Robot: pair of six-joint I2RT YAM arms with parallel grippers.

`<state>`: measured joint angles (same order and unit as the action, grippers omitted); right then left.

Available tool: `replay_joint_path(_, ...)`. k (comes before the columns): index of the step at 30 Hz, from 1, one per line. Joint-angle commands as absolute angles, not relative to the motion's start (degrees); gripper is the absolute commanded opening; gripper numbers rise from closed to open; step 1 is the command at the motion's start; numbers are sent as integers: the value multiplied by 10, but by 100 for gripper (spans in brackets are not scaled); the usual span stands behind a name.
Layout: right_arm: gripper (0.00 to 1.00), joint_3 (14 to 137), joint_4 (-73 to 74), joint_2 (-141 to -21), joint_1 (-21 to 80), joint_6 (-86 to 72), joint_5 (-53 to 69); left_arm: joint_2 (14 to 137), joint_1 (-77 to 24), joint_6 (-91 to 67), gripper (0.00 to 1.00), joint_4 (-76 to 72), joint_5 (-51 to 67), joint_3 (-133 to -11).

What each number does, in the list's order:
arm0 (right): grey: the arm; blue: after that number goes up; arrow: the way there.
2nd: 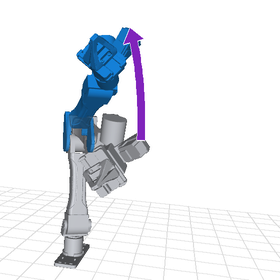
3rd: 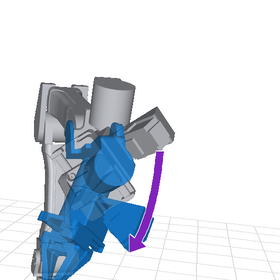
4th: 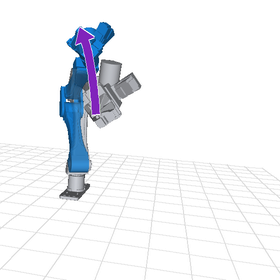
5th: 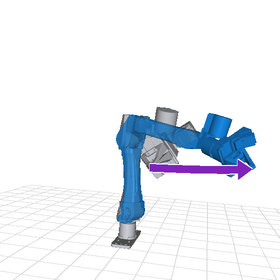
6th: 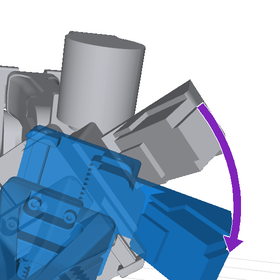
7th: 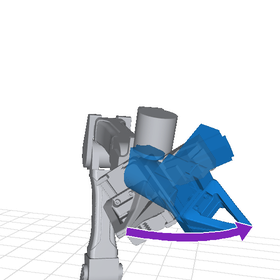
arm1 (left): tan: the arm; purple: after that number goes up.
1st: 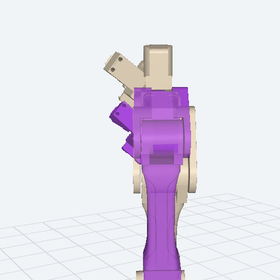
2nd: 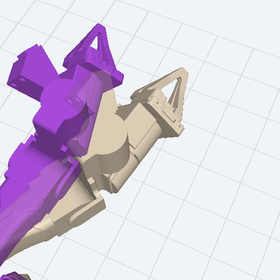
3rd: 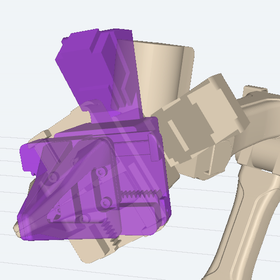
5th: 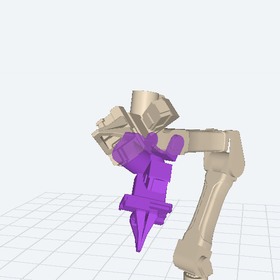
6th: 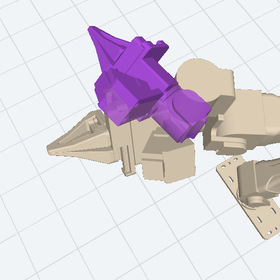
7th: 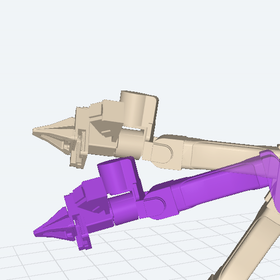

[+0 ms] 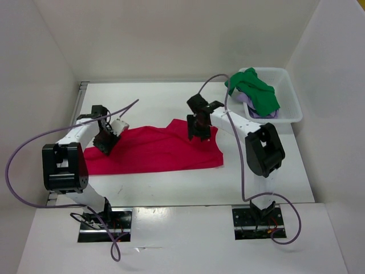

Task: Fold and stack the t-shirts
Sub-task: Fold the other side of the tshirt into a rectangle

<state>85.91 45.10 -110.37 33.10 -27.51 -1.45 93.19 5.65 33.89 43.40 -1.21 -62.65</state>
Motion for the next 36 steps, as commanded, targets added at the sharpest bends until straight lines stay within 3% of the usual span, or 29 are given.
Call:
replay_joint_path(1,59,899,402,-1062,297,-272,-16,906,52,399,45,539,61,-630)
replay_joint_path(5,50,975,407,-1127,254,-279,-27,894,80,393,50,599,137,-711)
replay_joint_path(9,49,1060,419,-1205,225,-272,-8,894,110,365,57,606,182,-773)
replay_joint_path(14,49,1085,412,-1244,225,-257,5,894,148,294,65,513,131,-793)
replay_joint_path(23,50,1043,397,-1249,220,-239,25,999,128,279,65,471,24,-718)
replay_joint_path(28,50,1036,390,-1256,214,-239,30,1006,123,278,57,466,16,-694)
replay_joint_path(34,47,1012,380,-1245,214,-239,41,961,118,274,24,478,5,-668)
replay_joint_path(36,46,1006,374,-1245,214,-239,47,932,118,266,24,483,18,-668)
